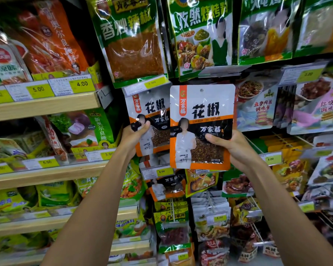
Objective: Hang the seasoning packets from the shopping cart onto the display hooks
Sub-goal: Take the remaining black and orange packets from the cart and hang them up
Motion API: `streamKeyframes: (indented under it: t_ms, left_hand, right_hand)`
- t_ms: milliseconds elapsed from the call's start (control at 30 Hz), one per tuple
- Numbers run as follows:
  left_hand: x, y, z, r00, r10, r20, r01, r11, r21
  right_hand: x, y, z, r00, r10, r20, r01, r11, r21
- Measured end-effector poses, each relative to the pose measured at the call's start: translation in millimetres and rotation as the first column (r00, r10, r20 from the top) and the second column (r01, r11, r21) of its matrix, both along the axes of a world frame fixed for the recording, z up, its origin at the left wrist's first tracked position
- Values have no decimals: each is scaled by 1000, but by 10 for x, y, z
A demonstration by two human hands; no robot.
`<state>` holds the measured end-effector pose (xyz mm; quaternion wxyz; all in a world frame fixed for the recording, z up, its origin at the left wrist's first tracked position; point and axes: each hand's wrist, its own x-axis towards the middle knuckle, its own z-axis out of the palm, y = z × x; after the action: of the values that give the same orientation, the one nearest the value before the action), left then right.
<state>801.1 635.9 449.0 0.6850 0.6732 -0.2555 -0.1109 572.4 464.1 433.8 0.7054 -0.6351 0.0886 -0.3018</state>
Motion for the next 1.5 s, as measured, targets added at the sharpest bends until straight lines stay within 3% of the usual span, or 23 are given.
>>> streamKeyframes:
  t_ms: [100, 167, 267, 333, 400, 467, 567, 633, 800, 1000, 1500]
  left_hand:
    - [-79, 29, -18, 996, 79, 39, -81, 996, 44]
    - [-184, 98, -49, 973, 151, 177, -176, 975, 136]
    - [-369, 282, -100, 825, 238, 513, -422, 863, 278]
    - [-519, 429, -25, 707, 277, 651, -533, 813, 233]
    - [-622, 587, 143, 528, 311, 790, -584, 808, 72]
    - [-632, 751, 373, 241, 375, 895, -597, 784, -168]
    - [-465, 917, 671, -145, 451, 881, -586, 678, -444]
    - [-299, 958, 764, -255, 396, 882, -629, 625, -462]
    - [2, 992, 666, -122, 244, 962, -740, 624, -252]
    - [181, 977, 645, -150, 339, 929, -765, 555, -327]
    - [321, 985, 583, -185, 381, 906, -709, 587, -392]
  right_hand:
    - [30, 46, -2, 1000, 7, -28, -6, 1000, 14]
    - [38, 74, 12, 999, 11, -39, -11, 1000, 16]
    - [47, 115, 40, 999, 28, -41, -28, 1000, 5]
    - [63, 139, 63, 998, 42, -45, -42, 999, -2]
    - [100, 161, 87, 997, 51, -53, -52, 999, -13]
    - [155, 189, 97, 995, 59, -75, -62, 997, -38]
    - [261, 249, 78, 990, 74, -117, -86, 991, -104]
    - [334, 307, 63, 984, 96, -150, -115, 986, -121]
    - [476, 433, 70, 975, 124, -185, -149, 981, -125]
    - [654, 454, 224, 979, 123, -164, -145, 981, -130]
    - [918, 527, 247, 975, 149, -167, -162, 985, -67]
